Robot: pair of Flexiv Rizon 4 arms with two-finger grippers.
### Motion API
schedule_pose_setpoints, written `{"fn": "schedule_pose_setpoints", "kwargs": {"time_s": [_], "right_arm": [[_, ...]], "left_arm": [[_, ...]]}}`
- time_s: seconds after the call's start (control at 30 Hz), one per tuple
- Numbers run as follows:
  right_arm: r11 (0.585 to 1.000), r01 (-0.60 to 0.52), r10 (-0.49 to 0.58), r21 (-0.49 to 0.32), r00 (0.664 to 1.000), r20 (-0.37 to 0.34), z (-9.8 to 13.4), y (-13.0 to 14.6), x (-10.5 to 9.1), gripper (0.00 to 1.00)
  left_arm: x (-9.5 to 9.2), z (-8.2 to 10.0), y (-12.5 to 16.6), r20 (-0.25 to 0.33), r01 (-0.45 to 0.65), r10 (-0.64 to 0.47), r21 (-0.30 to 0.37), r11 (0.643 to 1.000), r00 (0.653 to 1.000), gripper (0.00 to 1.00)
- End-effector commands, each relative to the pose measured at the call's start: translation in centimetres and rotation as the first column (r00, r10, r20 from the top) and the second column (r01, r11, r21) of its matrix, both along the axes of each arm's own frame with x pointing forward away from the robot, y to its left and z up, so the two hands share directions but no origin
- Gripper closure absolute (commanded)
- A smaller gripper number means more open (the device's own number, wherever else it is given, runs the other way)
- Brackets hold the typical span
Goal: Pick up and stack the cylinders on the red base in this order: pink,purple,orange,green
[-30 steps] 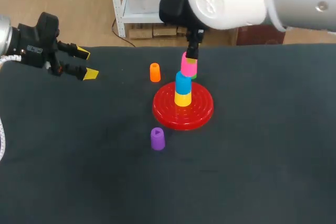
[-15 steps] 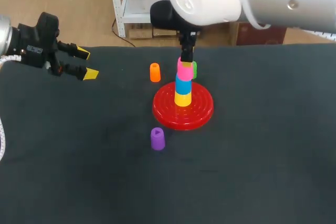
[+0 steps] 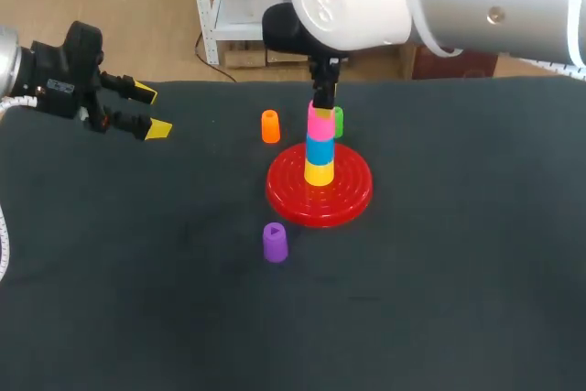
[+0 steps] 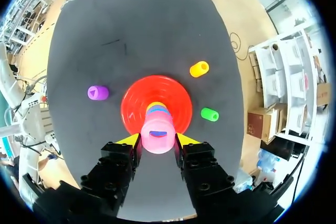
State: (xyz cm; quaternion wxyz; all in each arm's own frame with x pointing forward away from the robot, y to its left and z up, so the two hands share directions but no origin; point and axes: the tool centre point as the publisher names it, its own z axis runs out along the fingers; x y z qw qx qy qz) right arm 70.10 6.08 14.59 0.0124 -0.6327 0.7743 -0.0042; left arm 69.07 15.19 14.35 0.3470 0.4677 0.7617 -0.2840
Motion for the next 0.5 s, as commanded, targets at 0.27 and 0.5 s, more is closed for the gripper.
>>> {"fn": "schedule_pose_setpoints", "kwargs": {"time_s": [0.27,0.5], "right_arm": [[1.000,0.019,-0.020,-0.004,0.999,-0.045,-0.8,0.2,1.0,1.00],[1.000,0.021,-0.022,-0.014,0.995,-0.097,-2.0,0.3,0.7,1.00]], "left_arm": [[0.0,-0.1,0.0,0.003,0.001,-0.001,-0.002,1.000,1.000,0.00],[0.0,-0.1,0.0,0.003,0.001,-0.001,-0.002,1.000,1.000,0.00]]}}
